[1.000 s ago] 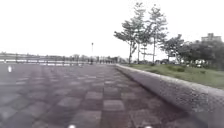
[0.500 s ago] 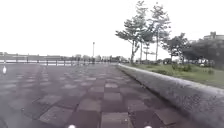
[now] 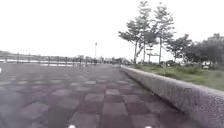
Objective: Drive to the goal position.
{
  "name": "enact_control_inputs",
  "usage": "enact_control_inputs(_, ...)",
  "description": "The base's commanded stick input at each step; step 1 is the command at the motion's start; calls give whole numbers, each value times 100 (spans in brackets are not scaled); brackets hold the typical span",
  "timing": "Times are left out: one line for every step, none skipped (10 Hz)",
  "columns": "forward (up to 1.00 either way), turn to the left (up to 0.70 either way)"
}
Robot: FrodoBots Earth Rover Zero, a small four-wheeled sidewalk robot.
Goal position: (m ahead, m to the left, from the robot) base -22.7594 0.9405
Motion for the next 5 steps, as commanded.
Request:
enact_control_inputs(85, 0)
enact_control_inputs(85, 0)
enact_control_inputs(85, 0)
enact_control_inputs(85, 0)
enact_control_inputs(85, 0)
